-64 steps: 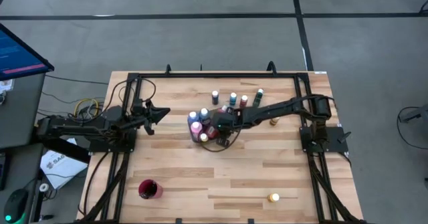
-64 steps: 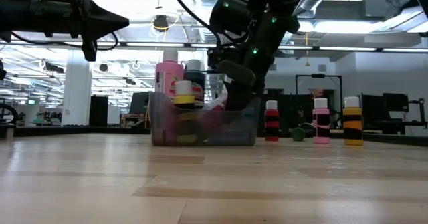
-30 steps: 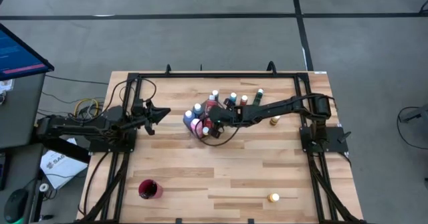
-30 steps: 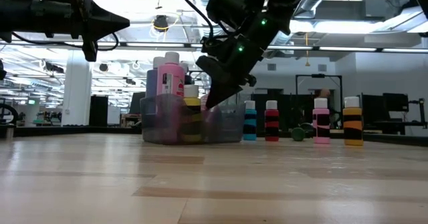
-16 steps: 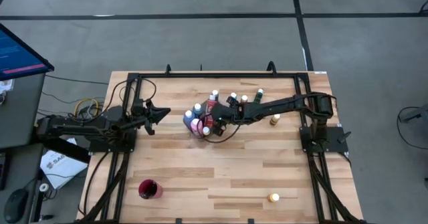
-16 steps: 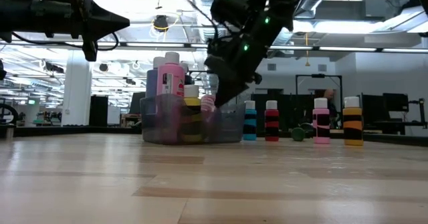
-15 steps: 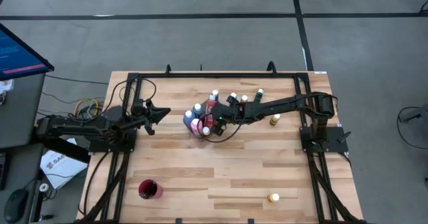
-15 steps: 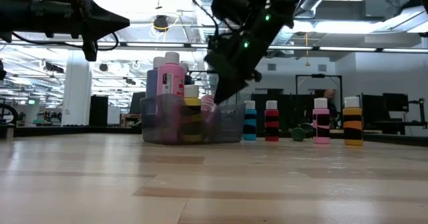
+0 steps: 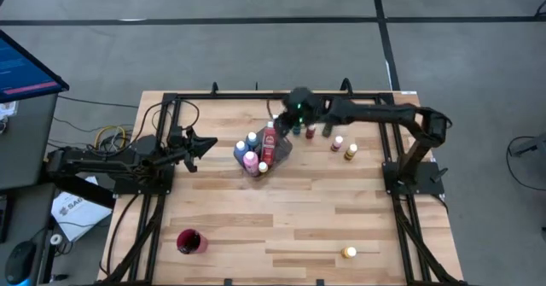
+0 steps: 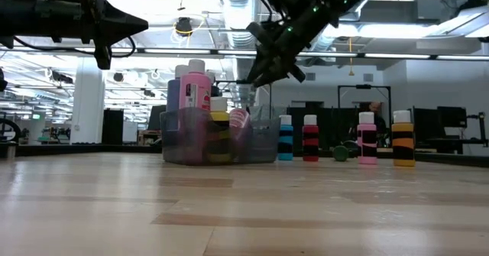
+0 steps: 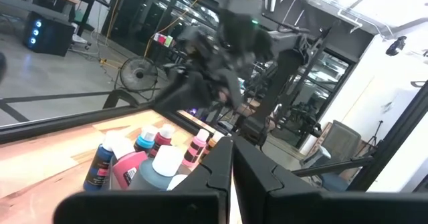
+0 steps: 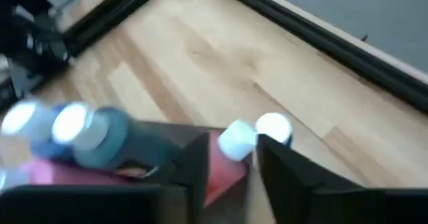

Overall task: Pick & Place Paint Supplies
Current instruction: Adjust the large pink paint bottle in the black bin

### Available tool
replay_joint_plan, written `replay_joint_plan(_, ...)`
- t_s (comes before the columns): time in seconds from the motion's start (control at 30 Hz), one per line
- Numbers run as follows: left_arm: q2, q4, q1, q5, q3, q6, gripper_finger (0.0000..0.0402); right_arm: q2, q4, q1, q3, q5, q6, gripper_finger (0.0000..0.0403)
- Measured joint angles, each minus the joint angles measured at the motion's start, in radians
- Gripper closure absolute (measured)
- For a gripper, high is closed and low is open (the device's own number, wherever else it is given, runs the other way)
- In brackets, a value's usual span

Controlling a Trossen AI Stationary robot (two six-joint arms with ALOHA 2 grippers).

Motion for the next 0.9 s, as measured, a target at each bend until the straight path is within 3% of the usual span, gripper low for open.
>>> replay_joint_plan(0.17, 0.0, 0.001, 0.0, 0.0, 0.0, 0.0, 0.0398, 0.043, -0.009, -0.058, -0.002, -0.098, 0.119, 0.0191)
replay_joint_plan(0.3, 0.0, 0.004, 0.0, 0.0, 0.0, 0.0, 0.0398, 0.089, 0.022, -0.047, 0.001, -0.108, 0.191, 0.0155)
replay_joint_plan(0.57, 0.0, 0.008, 0.0, 0.0, 0.0, 0.0, 0.0398, 0.124, 0.026, -0.018, 0.051, -0.084, 0.227, 0.0167)
replay_joint_plan(0.9, 0.0, 0.016, 0.0, 0.0, 0.0, 0.0, 0.0398, 0.12, -0.261, 0.037, 0.048, -0.031, 0.052, 0.0182)
